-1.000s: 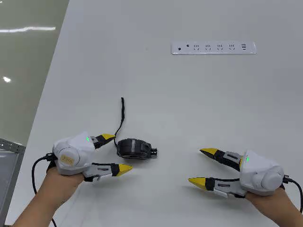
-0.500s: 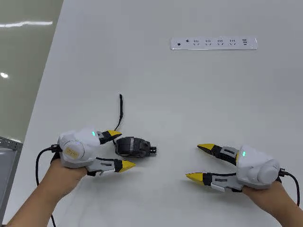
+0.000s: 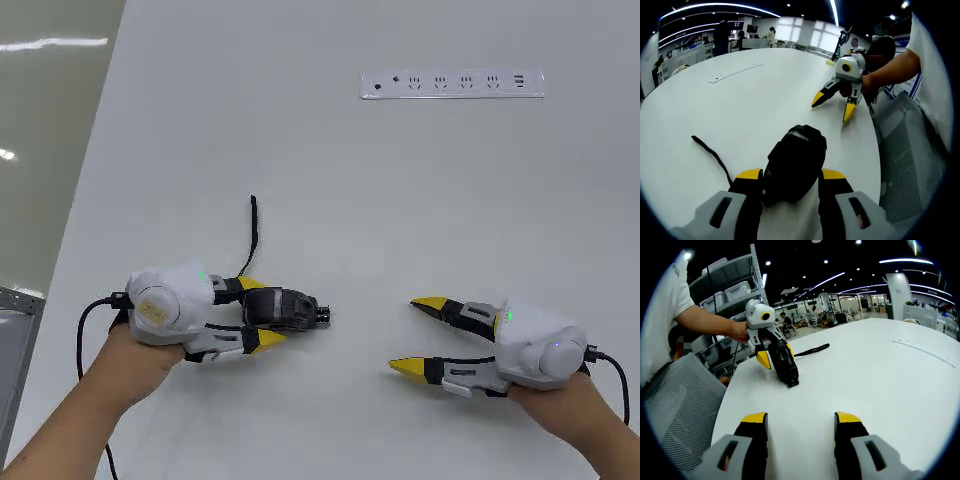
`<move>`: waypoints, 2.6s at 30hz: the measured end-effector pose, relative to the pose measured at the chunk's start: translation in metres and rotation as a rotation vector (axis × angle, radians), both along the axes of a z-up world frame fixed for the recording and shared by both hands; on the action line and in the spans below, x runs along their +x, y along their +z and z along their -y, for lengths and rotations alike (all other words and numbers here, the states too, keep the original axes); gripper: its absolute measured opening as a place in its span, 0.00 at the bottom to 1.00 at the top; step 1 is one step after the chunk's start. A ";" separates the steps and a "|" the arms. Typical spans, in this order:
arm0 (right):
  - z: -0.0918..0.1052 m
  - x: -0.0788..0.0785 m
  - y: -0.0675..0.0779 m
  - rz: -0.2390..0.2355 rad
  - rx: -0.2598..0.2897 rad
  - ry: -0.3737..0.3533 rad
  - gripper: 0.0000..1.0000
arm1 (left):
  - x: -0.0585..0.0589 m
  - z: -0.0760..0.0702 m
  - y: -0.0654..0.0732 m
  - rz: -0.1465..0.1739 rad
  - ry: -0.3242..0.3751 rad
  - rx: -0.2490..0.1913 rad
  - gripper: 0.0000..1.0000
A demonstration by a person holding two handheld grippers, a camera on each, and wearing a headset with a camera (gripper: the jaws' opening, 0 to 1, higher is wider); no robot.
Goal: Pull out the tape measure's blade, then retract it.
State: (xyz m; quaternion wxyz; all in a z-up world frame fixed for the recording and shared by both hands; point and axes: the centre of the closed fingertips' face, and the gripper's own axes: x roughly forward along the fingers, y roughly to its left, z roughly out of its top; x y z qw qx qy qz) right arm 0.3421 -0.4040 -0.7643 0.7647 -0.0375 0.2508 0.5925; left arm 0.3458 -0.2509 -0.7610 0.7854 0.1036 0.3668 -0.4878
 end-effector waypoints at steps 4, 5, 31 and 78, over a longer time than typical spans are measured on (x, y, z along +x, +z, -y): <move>-0.001 0.000 -0.001 -0.005 0.000 0.003 0.53 | 0.001 -0.001 0.000 0.004 0.002 -0.003 0.39; -0.002 0.000 -0.001 -0.006 0.000 0.004 0.53 | 0.001 -0.001 0.000 0.002 0.004 -0.003 0.39; -0.008 0.002 -0.004 -0.010 0.017 0.011 0.51 | 0.001 -0.002 -0.001 0.015 -0.039 0.022 0.33; -0.080 0.007 -0.009 0.132 0.073 0.212 0.39 | 0.001 -0.001 -0.001 0.003 -0.075 0.050 0.33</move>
